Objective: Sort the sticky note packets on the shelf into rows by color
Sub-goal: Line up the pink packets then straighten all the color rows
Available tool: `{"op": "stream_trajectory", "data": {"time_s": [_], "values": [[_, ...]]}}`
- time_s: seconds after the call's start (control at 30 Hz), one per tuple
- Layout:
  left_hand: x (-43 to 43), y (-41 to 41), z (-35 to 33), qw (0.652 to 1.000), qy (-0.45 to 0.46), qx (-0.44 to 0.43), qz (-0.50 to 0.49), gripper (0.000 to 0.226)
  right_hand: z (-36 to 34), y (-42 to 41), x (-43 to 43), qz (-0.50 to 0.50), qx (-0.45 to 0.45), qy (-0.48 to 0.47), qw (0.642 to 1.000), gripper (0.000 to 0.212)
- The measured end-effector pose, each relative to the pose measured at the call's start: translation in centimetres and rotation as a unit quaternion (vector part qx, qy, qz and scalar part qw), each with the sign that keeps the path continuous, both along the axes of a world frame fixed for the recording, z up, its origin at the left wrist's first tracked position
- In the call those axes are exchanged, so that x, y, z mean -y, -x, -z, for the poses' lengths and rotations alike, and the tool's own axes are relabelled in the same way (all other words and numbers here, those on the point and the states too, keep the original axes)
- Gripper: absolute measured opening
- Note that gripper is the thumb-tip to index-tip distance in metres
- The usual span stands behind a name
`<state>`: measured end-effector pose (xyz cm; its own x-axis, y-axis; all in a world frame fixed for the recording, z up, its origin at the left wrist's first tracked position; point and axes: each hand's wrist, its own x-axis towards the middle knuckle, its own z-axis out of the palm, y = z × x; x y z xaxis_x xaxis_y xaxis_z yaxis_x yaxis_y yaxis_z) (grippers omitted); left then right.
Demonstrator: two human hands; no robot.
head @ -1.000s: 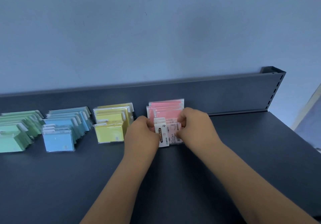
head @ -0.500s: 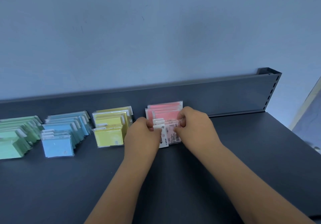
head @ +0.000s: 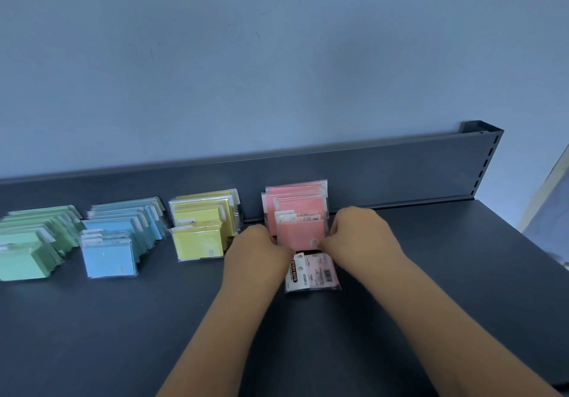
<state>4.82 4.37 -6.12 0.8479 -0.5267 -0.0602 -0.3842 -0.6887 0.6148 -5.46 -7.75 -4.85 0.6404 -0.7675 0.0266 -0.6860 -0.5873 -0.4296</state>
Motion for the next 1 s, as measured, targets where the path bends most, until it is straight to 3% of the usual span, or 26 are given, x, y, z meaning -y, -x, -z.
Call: {"op": "stream_trajectory", "data": {"time_s": [0.1,0.2,0.27,0.4,0.57,0.67,0.83,1.0], "values": [[-0.2,0.3,-0.8,0.998,-0.036,-0.055,0.009,0.030,-0.5,0.4,-0.3,0.009,-0.062,-0.037,0.997,0.026],[-0.1,0.8,-1.8,0.982,-0.030,-0.185,0.006,0.032,-1.2,0.4,-0.5,0.007,-0.084,-0.105,0.991,0.019],[-0.2,1.0,-1.7,0.976,-0.015,-0.218,0.000,0.030,-1.3,0.4,-0.4,0.012,-0.084,-0.148,0.985,0.022],[-0.8,0.5,-0.4,0.983,0.034,-0.180,-0.007,0.025,-0.8,0.7,0.2,0.042,-0.013,-0.244,0.969,0.030],[-1.0,-0.1,1.0,0.992,0.077,-0.103,0.013,0.032,-0.6,1.3,0.5,0.072,0.119,-0.333,0.933,0.018],[-0.7,-0.3,1.2,0.990,0.117,-0.076,0.011,0.033,-0.3,0.8,0.7,0.082,0.179,-0.301,0.933,0.019],[0.5,-0.9,1.3,0.984,0.173,-0.042,-0.012,0.033,0.0,-0.2,0.1,0.054,0.186,-0.155,0.969,0.024],[0.8,-1.6,1.5,0.982,0.186,-0.006,-0.018,0.030,0.5,-0.8,0.0,0.051,0.198,-0.128,0.970,0.023]]}}
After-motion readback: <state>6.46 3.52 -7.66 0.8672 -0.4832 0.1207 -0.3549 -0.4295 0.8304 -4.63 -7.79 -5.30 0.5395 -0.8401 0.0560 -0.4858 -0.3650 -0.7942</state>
